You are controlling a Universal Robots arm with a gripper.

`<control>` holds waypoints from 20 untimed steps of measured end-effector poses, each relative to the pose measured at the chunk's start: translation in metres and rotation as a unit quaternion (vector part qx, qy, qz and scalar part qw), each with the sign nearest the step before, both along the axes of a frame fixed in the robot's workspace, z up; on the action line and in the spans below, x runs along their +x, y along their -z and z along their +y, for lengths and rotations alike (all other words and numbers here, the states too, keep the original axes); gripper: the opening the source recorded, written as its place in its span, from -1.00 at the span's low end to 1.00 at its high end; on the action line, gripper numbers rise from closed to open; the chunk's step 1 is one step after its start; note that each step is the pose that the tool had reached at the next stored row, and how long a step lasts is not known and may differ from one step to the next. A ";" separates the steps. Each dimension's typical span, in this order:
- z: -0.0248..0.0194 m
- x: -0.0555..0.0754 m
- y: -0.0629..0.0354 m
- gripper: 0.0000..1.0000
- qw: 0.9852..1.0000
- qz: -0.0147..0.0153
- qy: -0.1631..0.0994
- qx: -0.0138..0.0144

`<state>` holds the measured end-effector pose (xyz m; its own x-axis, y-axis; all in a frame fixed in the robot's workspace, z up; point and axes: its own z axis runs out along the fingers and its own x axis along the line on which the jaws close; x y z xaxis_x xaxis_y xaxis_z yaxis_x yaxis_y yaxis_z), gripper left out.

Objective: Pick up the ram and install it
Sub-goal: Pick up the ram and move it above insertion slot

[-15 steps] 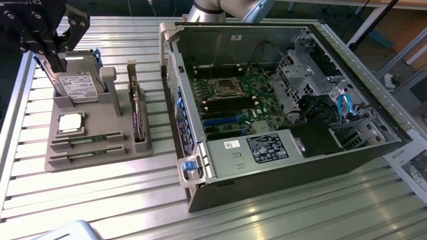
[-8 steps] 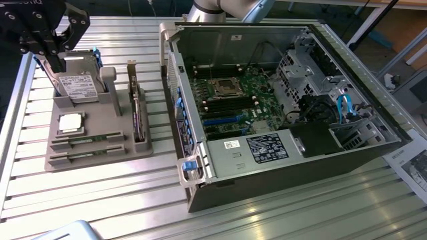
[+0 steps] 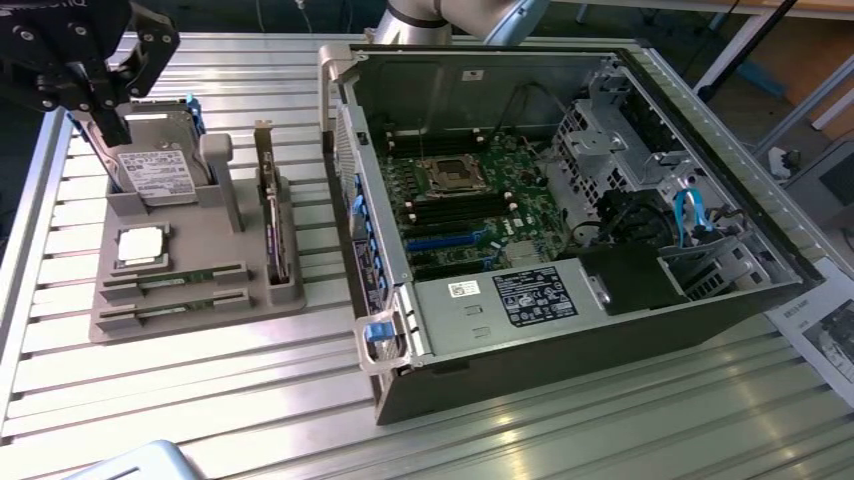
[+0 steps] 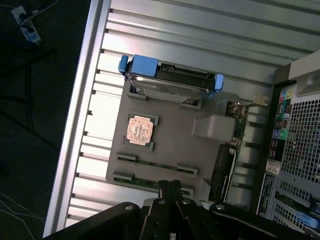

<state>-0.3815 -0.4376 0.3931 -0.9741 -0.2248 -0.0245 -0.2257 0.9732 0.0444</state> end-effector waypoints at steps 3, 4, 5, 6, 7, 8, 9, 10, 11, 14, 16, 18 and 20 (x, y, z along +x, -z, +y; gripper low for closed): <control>0.0000 0.000 0.0000 -0.80 0.999 0.000 -0.033 0.000; 0.0000 0.000 -0.0001 -0.80 0.999 0.000 -0.045 0.000; 0.0000 0.000 0.0000 -0.80 0.998 0.000 -0.058 0.000; 0.0000 0.000 -0.0001 -0.80 0.998 0.000 -0.067 0.000; 0.0000 0.000 -0.0001 -0.80 0.997 0.000 -0.075 0.000; 0.0000 0.000 -0.0001 -0.80 0.996 0.000 -0.085 0.000; 0.0000 0.000 0.0000 -0.80 0.995 0.000 -0.098 0.000; 0.0000 0.000 -0.0001 -0.80 0.994 0.000 -0.105 0.000; 0.0000 0.000 -0.0001 -0.80 0.994 0.000 -0.113 0.000; 0.0000 0.000 -0.0001 -0.80 0.990 0.000 -0.144 0.000; 0.0000 0.000 0.0000 -0.80 0.984 0.000 -0.178 0.000; 0.0000 0.000 -0.0001 -0.80 0.979 0.000 -0.203 0.000; 0.0000 0.000 0.0000 -0.80 0.976 0.000 -0.219 0.000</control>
